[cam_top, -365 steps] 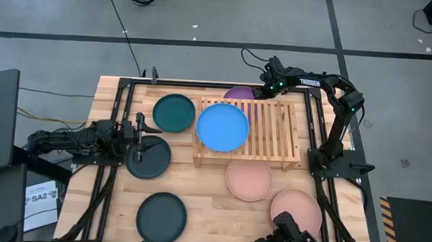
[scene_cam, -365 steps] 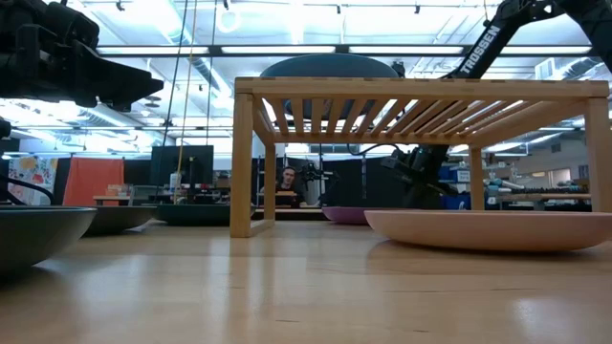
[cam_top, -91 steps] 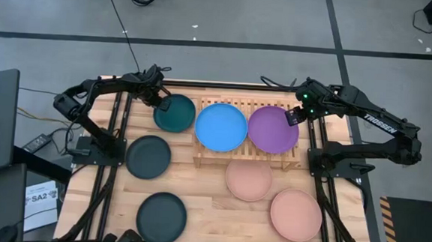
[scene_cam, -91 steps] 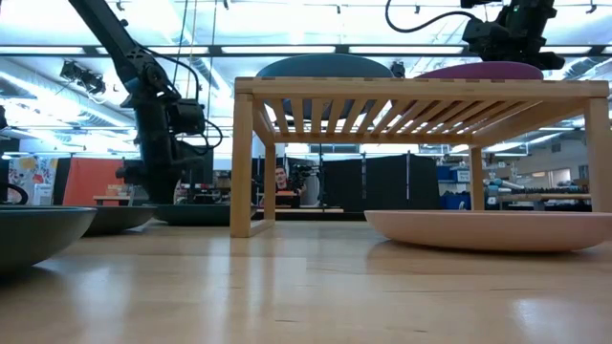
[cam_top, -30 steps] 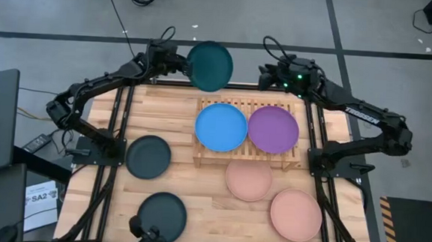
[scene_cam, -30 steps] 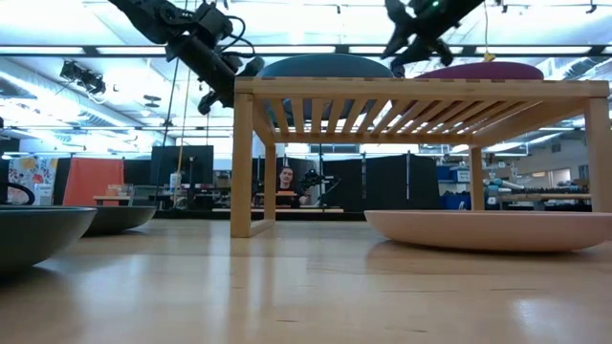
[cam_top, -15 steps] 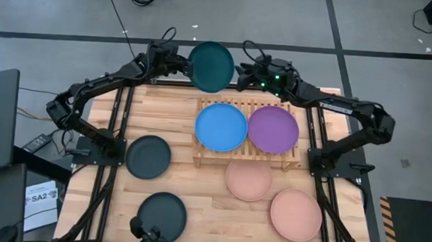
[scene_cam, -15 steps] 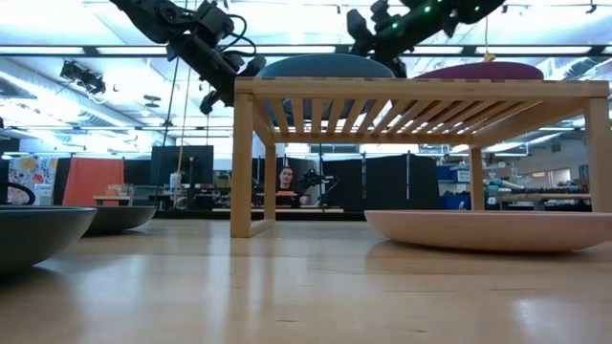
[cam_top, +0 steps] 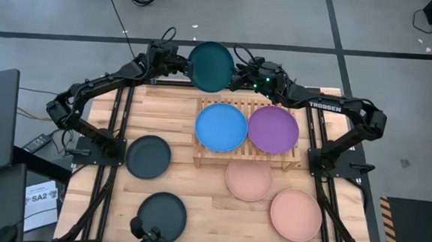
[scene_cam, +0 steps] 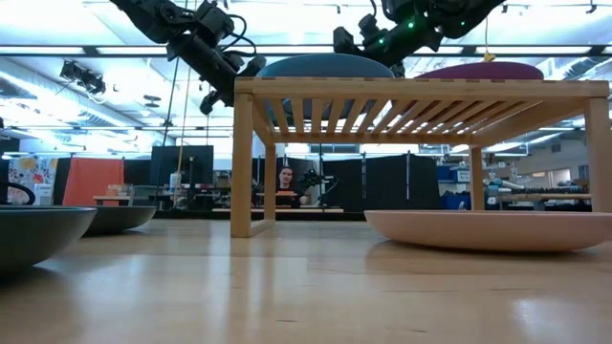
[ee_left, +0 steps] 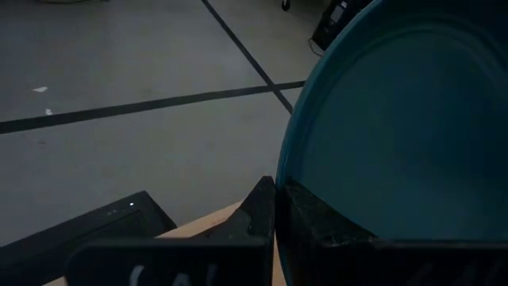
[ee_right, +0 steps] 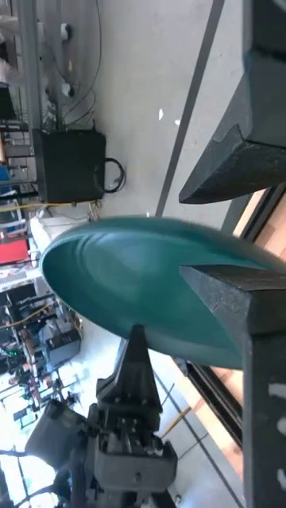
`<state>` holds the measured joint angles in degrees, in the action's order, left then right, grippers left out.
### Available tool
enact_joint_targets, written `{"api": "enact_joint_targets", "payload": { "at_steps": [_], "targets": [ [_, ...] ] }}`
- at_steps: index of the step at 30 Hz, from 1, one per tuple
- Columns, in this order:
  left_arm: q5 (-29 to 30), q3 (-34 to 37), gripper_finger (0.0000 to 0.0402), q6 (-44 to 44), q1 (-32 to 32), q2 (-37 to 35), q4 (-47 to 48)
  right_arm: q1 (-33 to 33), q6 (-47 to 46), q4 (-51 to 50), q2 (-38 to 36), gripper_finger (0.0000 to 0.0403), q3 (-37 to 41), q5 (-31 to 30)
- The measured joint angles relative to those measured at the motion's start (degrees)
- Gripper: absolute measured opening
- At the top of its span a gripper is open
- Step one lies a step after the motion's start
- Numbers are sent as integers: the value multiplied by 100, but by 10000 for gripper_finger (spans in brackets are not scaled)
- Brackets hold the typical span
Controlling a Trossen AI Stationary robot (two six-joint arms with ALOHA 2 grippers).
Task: Place and stack plates onto a shelf
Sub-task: Stack the green plate on top of the purple plate on the shelf
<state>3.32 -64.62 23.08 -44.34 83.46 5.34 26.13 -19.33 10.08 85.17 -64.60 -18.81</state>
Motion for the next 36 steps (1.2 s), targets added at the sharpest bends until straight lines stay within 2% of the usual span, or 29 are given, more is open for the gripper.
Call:
{"api": "enact_joint_targets", "payload": {
  "at_steps": [10,16,20,29,36],
  "targets": [
    [9,0,15,21,200,0,-4,-26,-7,-109,-3,139,0,-372],
    [11,0,15,16,286,0,-25,-26,-15,-113,-3,132,0,-385],
    [8,0,15,16,286,0,-39,-26,-17,-113,-3,110,0,-383],
    [-10,-8,17,23,290,0,-70,-11,-18,-174,6,23,0,-543],
    [-63,-9,42,16,295,0,-153,-12,2,-149,12,24,0,-649]
  ]
}}
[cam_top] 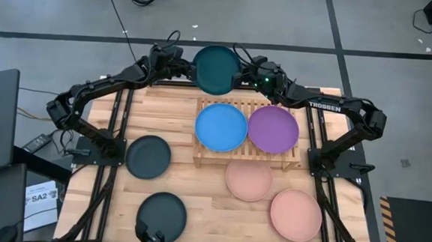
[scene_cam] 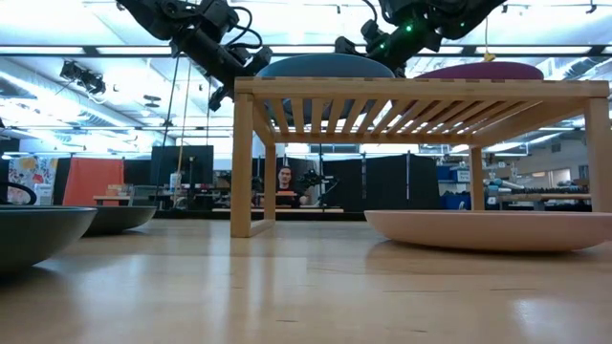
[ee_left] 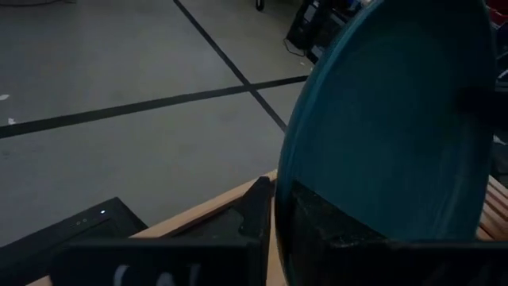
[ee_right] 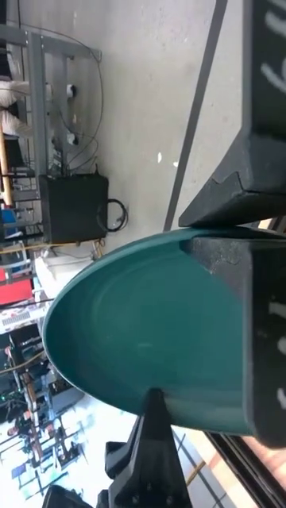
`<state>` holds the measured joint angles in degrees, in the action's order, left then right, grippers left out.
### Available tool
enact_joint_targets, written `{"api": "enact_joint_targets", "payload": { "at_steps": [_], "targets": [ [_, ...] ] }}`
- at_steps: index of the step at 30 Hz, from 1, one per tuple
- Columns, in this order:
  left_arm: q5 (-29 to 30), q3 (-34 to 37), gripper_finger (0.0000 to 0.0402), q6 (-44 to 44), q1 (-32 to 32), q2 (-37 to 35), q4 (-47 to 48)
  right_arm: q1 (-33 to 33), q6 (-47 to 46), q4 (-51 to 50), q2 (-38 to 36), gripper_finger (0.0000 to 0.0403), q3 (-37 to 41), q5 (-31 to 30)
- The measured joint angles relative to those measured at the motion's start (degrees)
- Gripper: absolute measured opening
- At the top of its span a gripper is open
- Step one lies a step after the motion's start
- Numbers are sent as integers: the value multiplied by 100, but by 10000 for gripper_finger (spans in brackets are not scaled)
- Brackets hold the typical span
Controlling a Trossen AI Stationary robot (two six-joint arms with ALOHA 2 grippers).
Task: Place and stack plates onto a shelf
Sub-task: Stack the green plate on top of the purple plate on the shelf
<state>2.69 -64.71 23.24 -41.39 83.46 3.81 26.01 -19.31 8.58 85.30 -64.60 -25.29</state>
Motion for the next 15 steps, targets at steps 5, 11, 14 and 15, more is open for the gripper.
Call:
{"api": "enact_joint_targets", "payload": {
  "at_steps": [5,11,14,15],
  "targets": [
    [-30,0,58,-139,-2,0,0,6,-3,26,0,23,0,15],
    [-60,0,90,-146,-7,0,-24,11,-2,9,0,18,0,-84],
    [-60,0,111,-148,-7,0,-46,68,-2,19,0,18,0,-150],
    [-58,0,118,-146,-7,0,-45,94,-2,19,0,18,0,-151]
  ]
}}
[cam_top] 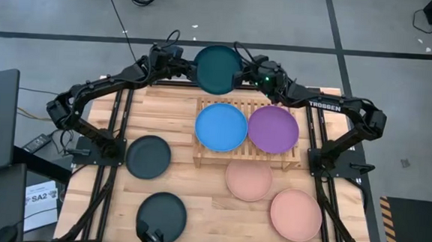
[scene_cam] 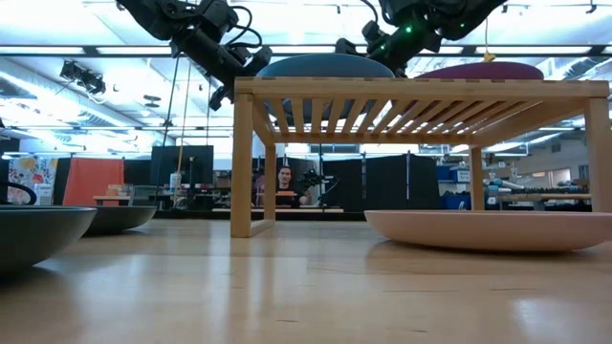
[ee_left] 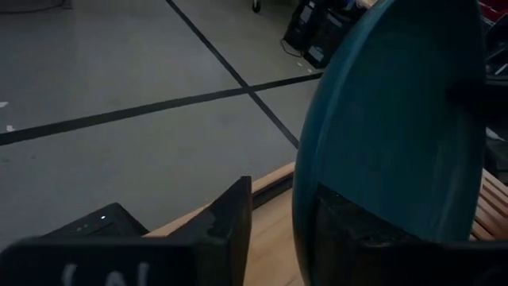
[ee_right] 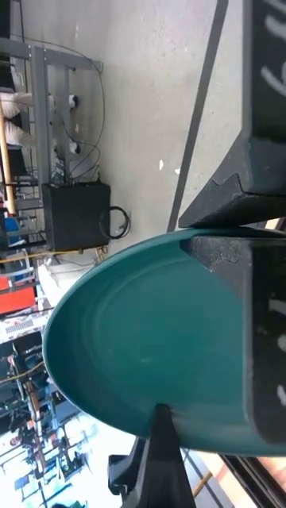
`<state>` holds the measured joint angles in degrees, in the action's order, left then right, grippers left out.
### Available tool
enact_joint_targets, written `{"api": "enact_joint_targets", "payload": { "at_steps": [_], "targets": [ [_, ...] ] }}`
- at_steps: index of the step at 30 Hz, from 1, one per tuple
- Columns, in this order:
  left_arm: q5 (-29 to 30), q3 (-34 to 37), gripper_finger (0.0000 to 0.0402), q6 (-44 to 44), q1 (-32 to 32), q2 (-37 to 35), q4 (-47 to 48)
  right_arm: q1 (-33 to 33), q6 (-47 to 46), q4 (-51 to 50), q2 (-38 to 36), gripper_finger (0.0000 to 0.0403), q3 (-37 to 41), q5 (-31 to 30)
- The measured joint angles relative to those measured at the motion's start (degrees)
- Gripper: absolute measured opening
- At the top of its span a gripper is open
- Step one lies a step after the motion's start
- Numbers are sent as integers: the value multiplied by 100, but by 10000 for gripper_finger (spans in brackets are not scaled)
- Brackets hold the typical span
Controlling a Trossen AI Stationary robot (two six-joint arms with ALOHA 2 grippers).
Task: Place and stack plates onto a shelf
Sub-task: Stack the green plate on top of the purple plate on the shelf
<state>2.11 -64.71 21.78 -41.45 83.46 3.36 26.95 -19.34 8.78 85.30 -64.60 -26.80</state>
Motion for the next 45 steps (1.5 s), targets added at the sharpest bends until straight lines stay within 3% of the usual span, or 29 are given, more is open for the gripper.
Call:
{"api": "enact_joint_targets", "payload": {
  "at_steps": [9,26,33,45],
  "targets": [
    [-1,0,167,0,0,0,-10,342,-45,17,0,16,0,63],
    [39,13,169,-79,92,7,165,1004,-45,-198,-254,16,-4,-144],
    [33,13,169,-72,90,7,341,1164,-220,-1178,-970,16,-2,619],
    [19,13,169,-470,151,7,557,1193,-1035,-3970,-2747,16,-2,2825]
  ]
}}
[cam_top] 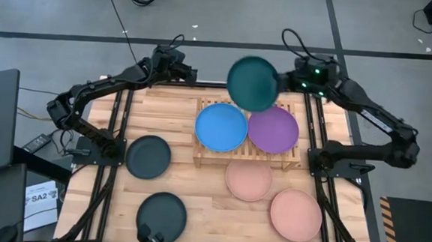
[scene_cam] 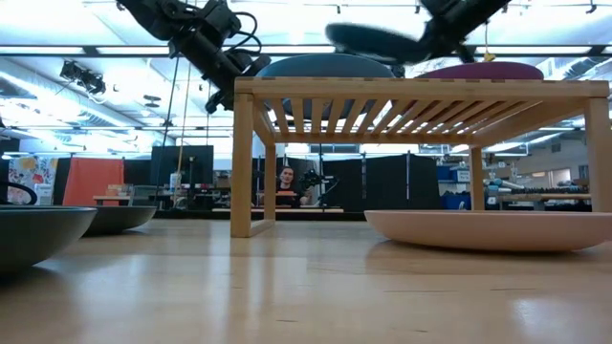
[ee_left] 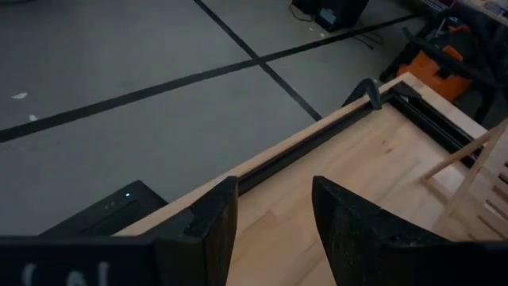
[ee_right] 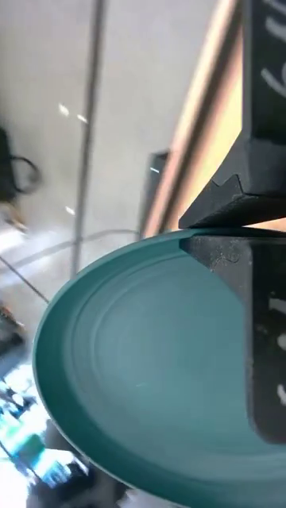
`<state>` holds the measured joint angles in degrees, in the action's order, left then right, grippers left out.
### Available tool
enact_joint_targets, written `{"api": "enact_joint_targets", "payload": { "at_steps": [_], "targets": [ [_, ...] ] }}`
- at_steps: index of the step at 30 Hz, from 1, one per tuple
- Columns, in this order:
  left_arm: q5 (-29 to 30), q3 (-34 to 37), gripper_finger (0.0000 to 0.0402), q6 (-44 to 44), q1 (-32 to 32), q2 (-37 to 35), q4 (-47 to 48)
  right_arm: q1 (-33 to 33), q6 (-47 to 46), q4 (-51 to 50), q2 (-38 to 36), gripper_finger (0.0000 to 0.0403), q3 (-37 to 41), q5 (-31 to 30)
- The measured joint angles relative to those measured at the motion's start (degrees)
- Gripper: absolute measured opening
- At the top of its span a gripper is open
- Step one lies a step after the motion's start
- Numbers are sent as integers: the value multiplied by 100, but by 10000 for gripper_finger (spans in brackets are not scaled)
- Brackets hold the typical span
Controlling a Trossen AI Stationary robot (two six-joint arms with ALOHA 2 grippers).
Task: Place and stack plates onto a shelf
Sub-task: Stack the green plate on top of the purple plate on the shelf
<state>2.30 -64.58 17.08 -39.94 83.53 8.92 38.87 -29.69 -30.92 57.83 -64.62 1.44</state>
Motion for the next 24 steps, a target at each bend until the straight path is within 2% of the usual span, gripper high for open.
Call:
{"api": "enact_joint_targets", "payload": {
  "at_steps": [5,12,18,24],
  "targets": [
    [-2,-2,169,-18,59,0,-2,-7,-217,-1404,-567,16,0,461],
    [-3,-2,169,-37,102,0,-4,-119,-370,-3129,-953,16,0,588],
    [-3,-2,169,-37,105,-2,-6,-449,-379,-3510,-993,16,0,534],
    [-3,-2,169,-36,105,-2,-6,-701,-371,-3615,-922,16,0,109]
  ]
}}
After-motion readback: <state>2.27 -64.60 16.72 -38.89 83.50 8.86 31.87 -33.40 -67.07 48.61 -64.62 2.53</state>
